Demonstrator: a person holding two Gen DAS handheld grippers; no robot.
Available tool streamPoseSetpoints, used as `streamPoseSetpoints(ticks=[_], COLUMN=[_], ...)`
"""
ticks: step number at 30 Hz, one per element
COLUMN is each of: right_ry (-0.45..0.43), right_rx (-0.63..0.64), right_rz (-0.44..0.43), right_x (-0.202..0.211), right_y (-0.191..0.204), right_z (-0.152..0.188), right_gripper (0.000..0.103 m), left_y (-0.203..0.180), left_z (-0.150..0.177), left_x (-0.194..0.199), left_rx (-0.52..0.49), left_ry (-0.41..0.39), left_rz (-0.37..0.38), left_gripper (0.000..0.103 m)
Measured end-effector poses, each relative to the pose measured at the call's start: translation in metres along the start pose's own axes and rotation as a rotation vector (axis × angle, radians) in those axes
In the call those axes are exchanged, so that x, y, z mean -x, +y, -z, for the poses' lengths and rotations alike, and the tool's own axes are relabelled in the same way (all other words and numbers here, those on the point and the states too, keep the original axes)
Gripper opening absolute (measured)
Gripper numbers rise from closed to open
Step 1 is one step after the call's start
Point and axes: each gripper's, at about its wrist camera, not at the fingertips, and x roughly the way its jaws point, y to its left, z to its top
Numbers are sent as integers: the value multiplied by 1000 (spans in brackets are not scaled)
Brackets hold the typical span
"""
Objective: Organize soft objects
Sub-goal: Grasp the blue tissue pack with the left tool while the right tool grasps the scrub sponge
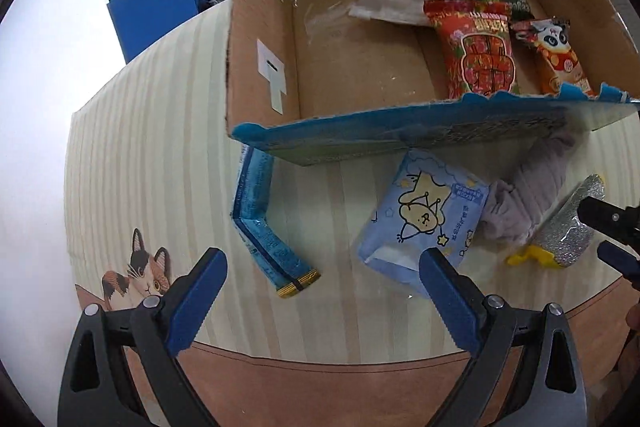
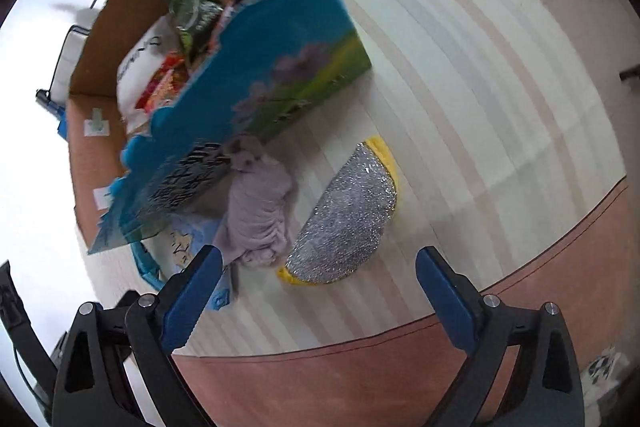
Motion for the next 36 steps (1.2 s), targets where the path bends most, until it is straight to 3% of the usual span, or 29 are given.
streamPoseSetpoints(ticks=[4,6,9,13,16,20,23,27,31,33,35,36], right_ry=[29,3,42,114,156,167,211,249,278,276,269,264], right_rx=[11,76,225,322,337,397,443,523,571,553,511,489], right_rz=[42,65,144,174,158,192,194,216,241,230,200,179], right_x=[-40,-39,-41,-39,-39,-42,-49,-51,-52,-50,-46,-43], right_y=[4,12,22,15,11,13,19,18,19,21,17,7], right_z=[-5,-2,2,6,7,12,23,35,41,34,31,31], right_gripper=[77,60,60,60,61,61,61,61,61,69,82,82], left_y=[-16,-27,-49,-68,-69,-58,-43,-26,-9,-1,9,12], left_z=[-9,-14,-20,-22,-21,-13,1,30,57,65,71,70], left_x=[-17,-24,-37,-55,-61,-66,-66,-69,-65,-61,-56,-56], left_rx=[-77,-126,-212,-258,-216,-106,-1,136,245,299,337,337], left_ry=[25,36,70,123,145,201,226,288,283,276,261,249], left_rz=[11,17,32,47,89,187,237,333,449,515,537,527], left_gripper=[99,99,99,99,97,73,68,68,68,69,69,69])
